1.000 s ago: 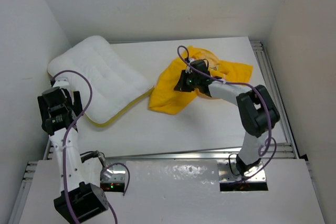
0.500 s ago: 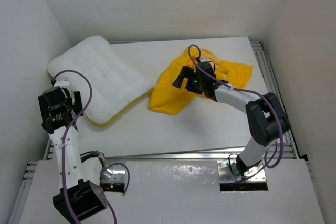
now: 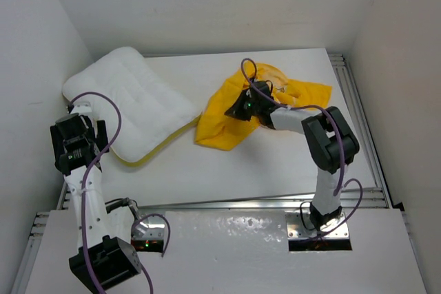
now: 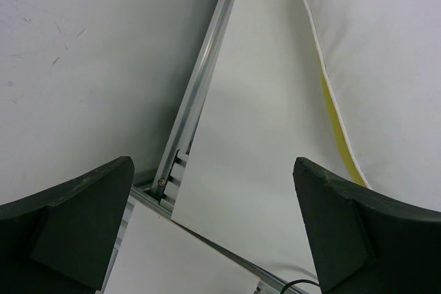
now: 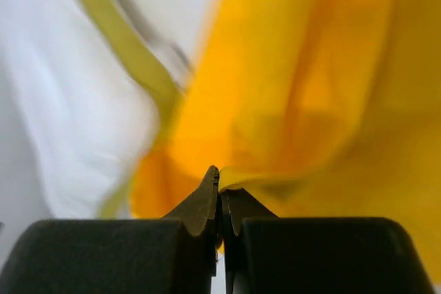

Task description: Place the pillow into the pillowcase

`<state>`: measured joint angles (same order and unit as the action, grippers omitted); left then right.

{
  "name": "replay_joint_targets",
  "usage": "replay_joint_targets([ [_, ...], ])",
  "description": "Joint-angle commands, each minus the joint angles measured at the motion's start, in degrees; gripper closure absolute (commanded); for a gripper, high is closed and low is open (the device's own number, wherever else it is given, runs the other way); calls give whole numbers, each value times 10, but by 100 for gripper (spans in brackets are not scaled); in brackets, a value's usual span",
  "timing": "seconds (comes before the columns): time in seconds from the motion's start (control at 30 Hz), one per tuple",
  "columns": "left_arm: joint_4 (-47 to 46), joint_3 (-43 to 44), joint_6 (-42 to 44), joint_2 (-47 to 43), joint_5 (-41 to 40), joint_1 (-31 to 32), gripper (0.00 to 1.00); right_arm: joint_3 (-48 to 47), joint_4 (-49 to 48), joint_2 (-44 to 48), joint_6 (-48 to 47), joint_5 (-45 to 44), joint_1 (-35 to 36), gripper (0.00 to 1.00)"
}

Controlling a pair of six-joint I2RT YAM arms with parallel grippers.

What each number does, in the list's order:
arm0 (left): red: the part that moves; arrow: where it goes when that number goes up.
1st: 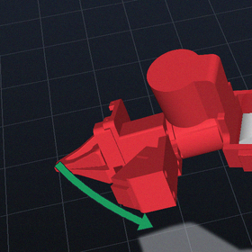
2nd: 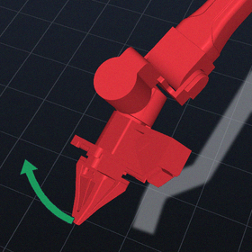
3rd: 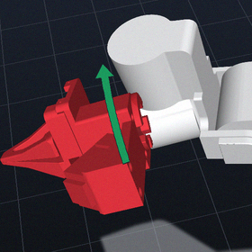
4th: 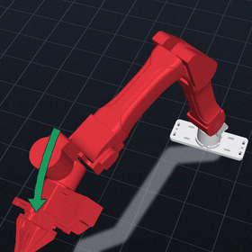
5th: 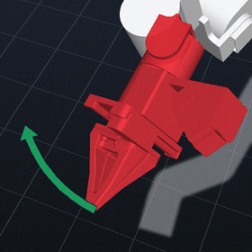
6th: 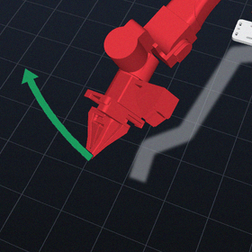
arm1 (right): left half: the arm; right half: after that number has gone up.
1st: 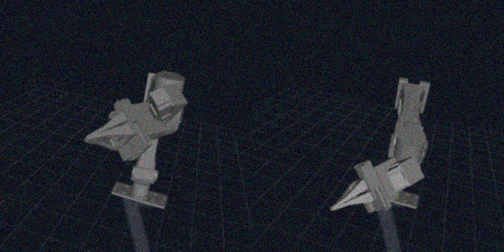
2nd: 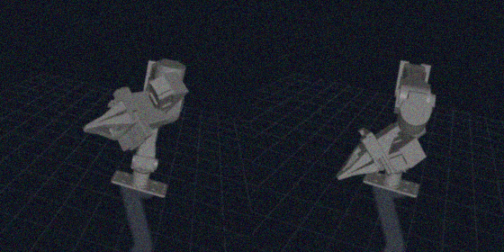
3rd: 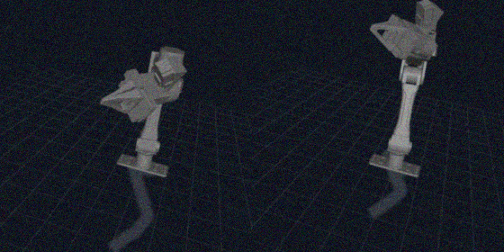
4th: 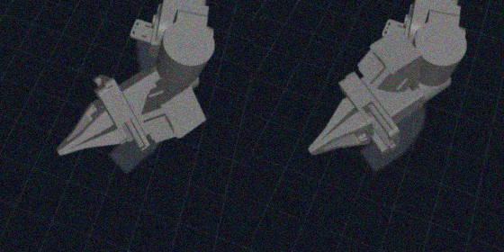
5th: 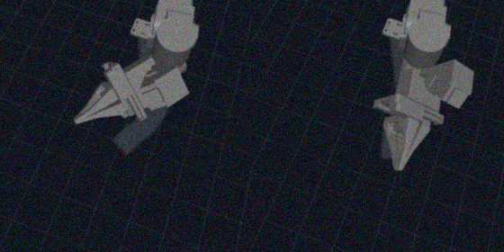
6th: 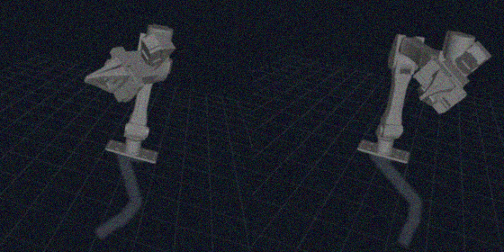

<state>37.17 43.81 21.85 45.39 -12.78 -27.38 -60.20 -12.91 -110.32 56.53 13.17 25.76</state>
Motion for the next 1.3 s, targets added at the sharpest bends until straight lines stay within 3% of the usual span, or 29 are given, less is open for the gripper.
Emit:
replay_joint_targets([
  [0.0, -8, 4, 7, -6, -12, 0, 0, -84, -133, 50, 12, -43, -39, 100],
  [0.17, -13, -4, 10, 0, -16, 0, 0, -232, -203, 40, -27, -175, -58, 100],
  [0.3, -20, -2, 8, 12, -21, 0, 0, -358, -237, -70, -10, -353, -54, 100],
  [0.4, -19, 2, 7, 17, -29, 0, 0, -513, -187, -179, 0, -394, -51, 100],
  [0.47, -21, 3, 7, 20, -33, 0, 0, -671, -153, -243, -19, -374, -41, 85],
  [0.5, -22, 2, 7, 21, -30, 0, 0, -770, -132, -309, -52, -351, -39, 54],
  [0.57, -23, 3, 5, 26, -25, 0, 0, -806, -104, -335, -94, -258, -28, 23],
  [0.6, -22, 5, 0, 27, -22, 0, 0, -793, -90, -329, -110, -237, -26, 7],
  [0.63, -20, 7, -1, 29, -20, 1, 0, -718, -85, -281, -124, -217, -24, 2],
  [0.73, -13, 16, -7, 30, -6, 0, 0, -609, -30, -209, -213, -156, -23, 1],
  [0.83, -7, 21, -8, 27, -1, 0, 0, -621, 161, -165, -331, -90, -23, 4],
  [0.9, -6, 22, -9, 23, -2, 0, 0, -572, 230, -104, -381, -131, -24, 18],
  [0.93, -5, 23, -10, 22, 1, 0, 0, -476, 227, -75, -391, -158, -24, 52],
  [0.97, -4, 24, -10, 21, 1, 0, 0, -418, 215, -15, -403, -185, -25, 70],
  [1.0, -3, 25, -12, 20, 2, 0, 0, -307, 175, 11, -405, -239, -26, 79],
  [1.03, -2, 27, -12, 18, 6, 0, 0, -259, 150, 33, -408, -262, -26, 82],
  [1.07, 0, 27, -12, 16, 6, 0, 0, -215, 110, 51, -412, -283, -29, 66],
  [1.1, 1, 28, -11, 13, 8, 0, 0, -160, 107, 66, -414, -324, -33, 30],
  [1.13, 2, 29, -11, 13, 8, 0, 0, -150, 107, 64, -414, -337, -33, 30],
  [1.2, 4, 30, -9, 8, 9, 0, 0, -155, 149, 37, -419, -375, -39, 14],
  [1.27, 7, 32, -8, 2, 8, 0, 0, -165, 190, 16, -420, -388, -47, 11],
])
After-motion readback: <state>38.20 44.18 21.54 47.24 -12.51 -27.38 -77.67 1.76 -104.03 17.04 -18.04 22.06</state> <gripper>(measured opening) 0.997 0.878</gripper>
